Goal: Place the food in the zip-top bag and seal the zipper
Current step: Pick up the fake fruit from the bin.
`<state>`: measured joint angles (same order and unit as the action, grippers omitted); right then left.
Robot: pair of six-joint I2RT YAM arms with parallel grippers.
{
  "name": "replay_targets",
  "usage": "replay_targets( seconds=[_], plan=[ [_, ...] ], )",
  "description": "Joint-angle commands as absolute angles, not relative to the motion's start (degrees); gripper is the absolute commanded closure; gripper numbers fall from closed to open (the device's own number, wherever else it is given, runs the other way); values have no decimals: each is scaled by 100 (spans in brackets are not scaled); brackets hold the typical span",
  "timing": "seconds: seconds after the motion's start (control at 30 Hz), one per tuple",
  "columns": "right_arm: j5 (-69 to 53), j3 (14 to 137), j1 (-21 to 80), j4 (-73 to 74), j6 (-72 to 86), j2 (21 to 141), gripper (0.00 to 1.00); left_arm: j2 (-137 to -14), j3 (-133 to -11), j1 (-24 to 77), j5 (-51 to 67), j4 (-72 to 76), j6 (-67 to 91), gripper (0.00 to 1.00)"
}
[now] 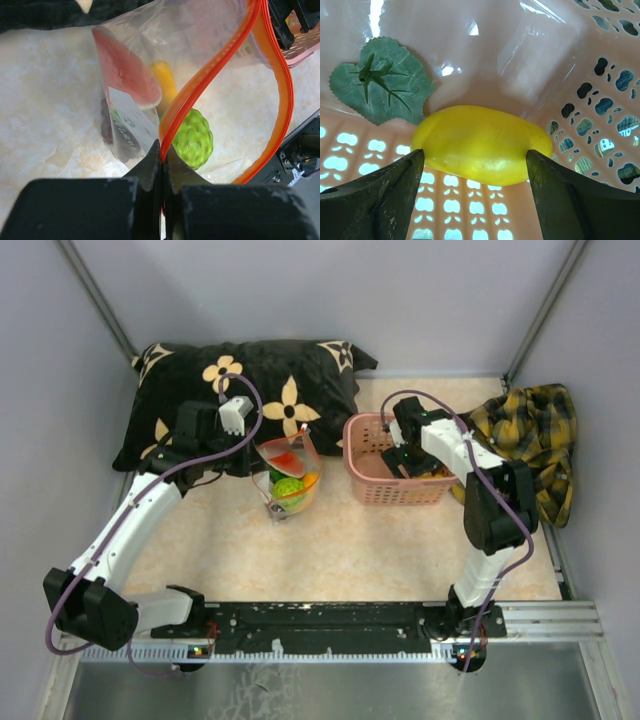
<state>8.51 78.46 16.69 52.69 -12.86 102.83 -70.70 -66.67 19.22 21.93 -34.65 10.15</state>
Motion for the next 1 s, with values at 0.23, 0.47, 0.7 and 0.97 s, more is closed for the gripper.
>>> replay_targets(
  seconds=[0.23, 0.47, 0.7, 0.97],
  plan=[
    [1068, 7752, 1485, 4132, -799, 9964, 18, -6996, -6616, 1855, 2256, -3302, 912, 100],
    [660, 7295, 1477, 3064, -360, 8905, 20, -6927, -6577, 1829, 2243, -3273, 927, 100],
    [822, 7792, 1477, 4205, -847, 8834, 19, -6916, -6569, 1819, 2277, -3246, 933, 100],
    [325, 7219, 1485, 4591, -2379, 8403, 18, -6973, -6574, 1819, 2344, -3233, 956, 100]
  ],
)
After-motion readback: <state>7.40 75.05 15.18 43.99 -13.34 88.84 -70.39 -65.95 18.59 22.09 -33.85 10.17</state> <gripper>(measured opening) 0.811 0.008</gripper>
